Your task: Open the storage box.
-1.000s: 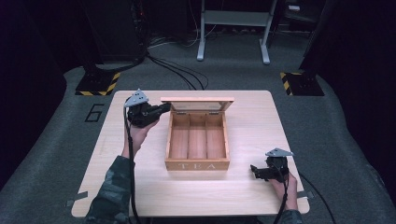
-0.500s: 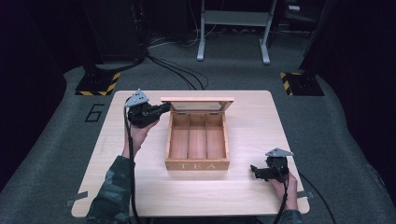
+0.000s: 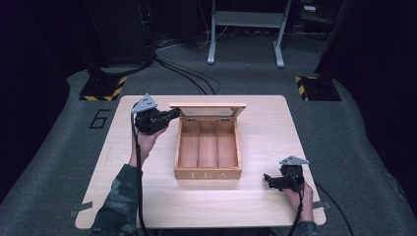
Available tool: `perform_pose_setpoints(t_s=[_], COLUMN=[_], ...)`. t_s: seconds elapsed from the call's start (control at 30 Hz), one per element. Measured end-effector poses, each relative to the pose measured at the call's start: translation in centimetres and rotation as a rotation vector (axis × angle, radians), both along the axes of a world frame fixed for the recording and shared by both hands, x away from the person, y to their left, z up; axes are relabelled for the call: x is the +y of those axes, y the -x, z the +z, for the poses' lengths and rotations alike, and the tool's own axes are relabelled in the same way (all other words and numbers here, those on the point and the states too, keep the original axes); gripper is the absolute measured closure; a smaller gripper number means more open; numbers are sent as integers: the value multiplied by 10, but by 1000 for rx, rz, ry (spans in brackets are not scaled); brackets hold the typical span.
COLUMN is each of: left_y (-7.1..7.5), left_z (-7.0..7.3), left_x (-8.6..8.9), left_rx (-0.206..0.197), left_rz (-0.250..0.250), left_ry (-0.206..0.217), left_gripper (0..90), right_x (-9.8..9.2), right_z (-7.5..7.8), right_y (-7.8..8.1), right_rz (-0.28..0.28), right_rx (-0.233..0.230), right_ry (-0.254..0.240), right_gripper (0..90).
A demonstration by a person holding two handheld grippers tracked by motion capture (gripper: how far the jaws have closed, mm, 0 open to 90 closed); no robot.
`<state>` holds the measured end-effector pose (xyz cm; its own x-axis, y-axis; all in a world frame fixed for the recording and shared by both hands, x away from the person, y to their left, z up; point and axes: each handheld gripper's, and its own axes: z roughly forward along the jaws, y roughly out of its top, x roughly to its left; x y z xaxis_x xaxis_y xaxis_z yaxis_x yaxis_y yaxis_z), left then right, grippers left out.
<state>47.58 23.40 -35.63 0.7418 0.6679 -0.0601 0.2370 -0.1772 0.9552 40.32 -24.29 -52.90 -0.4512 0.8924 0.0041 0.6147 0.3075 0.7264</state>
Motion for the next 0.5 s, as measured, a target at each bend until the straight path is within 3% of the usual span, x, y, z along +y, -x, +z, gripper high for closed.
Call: perform_pose_setpoints(t_s=[0.5], left_y=[0], left_z=[1], left_x=[0], left_rx=[-11], left_rz=[6], left_ry=[-4], left_gripper=[895], right_x=[0], right_z=[0], right_y=[0], right_rz=[0], right_rx=[0], right_ry=[0], right_gripper=[42])
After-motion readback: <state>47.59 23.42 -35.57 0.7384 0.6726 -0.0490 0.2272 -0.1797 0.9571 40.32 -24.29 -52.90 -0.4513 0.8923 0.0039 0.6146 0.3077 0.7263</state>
